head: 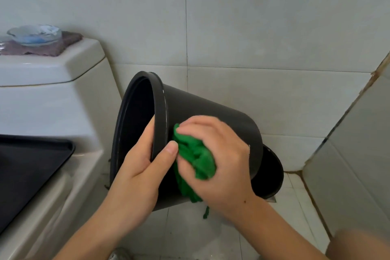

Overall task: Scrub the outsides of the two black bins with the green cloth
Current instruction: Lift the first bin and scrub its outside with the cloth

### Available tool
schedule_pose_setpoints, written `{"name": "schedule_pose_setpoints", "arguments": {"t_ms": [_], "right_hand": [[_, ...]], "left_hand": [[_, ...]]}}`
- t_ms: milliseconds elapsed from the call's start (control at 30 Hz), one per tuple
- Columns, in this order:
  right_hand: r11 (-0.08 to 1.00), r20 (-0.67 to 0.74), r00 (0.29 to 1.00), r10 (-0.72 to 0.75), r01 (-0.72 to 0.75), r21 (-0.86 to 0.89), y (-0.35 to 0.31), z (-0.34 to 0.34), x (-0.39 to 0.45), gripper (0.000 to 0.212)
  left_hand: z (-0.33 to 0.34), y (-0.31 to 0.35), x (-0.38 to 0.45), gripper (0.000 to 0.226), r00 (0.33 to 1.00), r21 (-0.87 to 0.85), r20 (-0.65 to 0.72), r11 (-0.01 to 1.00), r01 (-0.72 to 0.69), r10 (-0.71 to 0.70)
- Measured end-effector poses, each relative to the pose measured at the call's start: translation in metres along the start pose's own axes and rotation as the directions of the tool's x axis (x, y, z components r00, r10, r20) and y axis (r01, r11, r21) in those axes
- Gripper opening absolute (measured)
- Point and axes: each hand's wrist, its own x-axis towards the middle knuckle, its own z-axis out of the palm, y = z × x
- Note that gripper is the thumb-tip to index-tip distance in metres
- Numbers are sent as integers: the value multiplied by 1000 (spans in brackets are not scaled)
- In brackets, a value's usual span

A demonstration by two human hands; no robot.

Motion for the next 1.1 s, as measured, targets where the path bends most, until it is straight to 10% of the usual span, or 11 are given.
{"name": "schedule_pose_setpoints", "arguments": {"t_ms": [333,467,600,767,1100], "right_hand": [[911,125,924,-362,379,-163,11,-4,-30,18],[983,-62,997,52,-62,-173,30,-18,-10,23],[869,-100,869,485,-492,-57,47,-24,10,20],[985,-28,985,170,-169,17,16,-3,2,27],[993,56,994,-93,88,82,-9,18,-34,28]], "left_hand": [[-5,3,-2,35,997,-130,-49,990,56,-62],[-1,4,-3,44,999,-124,-12,991,40,-42],[9,3,-6,50,999,-48,33,998,31,-29],[6,-3,-2,55,999,-9,10,999,54,-54],[-1,-5,2,44,971,-74,-204,991,115,-128]]}}
